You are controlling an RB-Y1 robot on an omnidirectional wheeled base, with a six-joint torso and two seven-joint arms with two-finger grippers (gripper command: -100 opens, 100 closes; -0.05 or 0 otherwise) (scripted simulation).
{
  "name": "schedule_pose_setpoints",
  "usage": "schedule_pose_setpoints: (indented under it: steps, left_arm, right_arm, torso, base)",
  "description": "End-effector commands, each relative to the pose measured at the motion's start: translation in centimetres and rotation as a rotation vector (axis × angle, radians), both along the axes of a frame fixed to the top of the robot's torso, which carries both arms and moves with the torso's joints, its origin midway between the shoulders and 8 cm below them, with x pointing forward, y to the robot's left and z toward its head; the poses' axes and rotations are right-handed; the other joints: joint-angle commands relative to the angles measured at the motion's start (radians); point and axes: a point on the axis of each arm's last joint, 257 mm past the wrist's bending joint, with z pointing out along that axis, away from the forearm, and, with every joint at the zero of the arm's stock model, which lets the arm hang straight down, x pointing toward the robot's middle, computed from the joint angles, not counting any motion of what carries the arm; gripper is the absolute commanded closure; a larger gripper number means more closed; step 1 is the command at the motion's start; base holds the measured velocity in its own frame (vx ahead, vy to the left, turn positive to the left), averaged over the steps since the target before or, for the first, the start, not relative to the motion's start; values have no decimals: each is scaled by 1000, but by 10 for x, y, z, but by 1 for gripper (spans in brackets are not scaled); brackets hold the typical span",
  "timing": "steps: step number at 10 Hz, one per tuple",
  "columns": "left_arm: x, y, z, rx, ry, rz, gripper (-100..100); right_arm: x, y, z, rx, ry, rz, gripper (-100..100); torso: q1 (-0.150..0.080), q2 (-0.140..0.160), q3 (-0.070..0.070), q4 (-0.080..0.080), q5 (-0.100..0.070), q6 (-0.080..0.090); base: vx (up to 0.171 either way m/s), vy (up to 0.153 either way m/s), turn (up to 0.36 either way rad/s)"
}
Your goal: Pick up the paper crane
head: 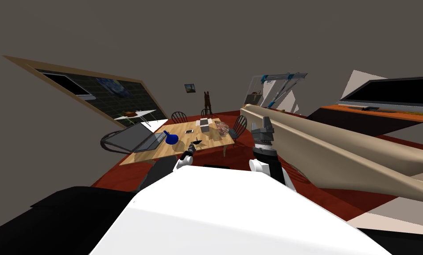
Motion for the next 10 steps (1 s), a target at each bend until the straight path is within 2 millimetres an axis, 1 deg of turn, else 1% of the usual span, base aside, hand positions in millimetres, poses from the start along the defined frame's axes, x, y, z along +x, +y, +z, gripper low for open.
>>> schedule_pose_setpoints:
  steps: [1, 2, 3, 4, 5, 7, 8, 9, 10]
  left_arm:
    - [-6, -2, -18, -38, 45, 23, -100]
    - [-9, -3, -25, -50, 62, 29, -100]
    - [-7, -2, -18, -39, 47, 23, -100]
    - [-8, -2, -19, -41, 51, 24, 0]
    - [-5, -4, -23, -40, 47, 24, -100]
    - [-3, -6, -27, -40, 44, 24, -100]
    - [-4, -5, -26, -41, 46, 24, -100]
    - [-4, -5, -26, -40, 45, 24, 100]
    - [-4, -6, -27, -41, 47, 24, 100]
  right_arm:
    - [0, 0, 0, 0, 0, 0, 0]
    - [0, 0, 0, 0, 0, 0, 0]
    - [0, 0, 0, 0, 0, 0, 0]
    - [0, 0, 0, 0, 0, 0, 0]
    - [0, 0, 0, 0, 0, 0, 0]
    - [0, 0, 0, 0, 0, 0, 0]
    - [0, 0, 0, 0, 0, 0, 0]
    - [0, 0, 0, 0, 0, 0, 0]
    - [0, 0, 0, 0, 0, 0, 0]
  torso:
    - [0, 0, 0, 0, 0, 0]
    - [1, -3, -2, -1, 0, 0]
    - [1, -7, -4, -1, 0, 0]
    - [1, -2, -2, -1, 0, 0]
    - [1, 2, 1, 0, 0, 0]
    - [2, 1, 1, 0, 0, 0]
    - [3, 1, 1, 0, 1, 0]
    - [2, 3, 2, 1, 0, 0]
    - [1, 4, 3, 1, 0, 0]
  base:
    - [134, 1, 11]
    - [191, 6, -4]
    - [87, 3, -1]
    - [15, 1, 1]
    - [45, 16, 0]
    - [55, 26, -3]
    - [21, 13, -2]
    - [0, 0, 0]
    - [0, 0, 0]
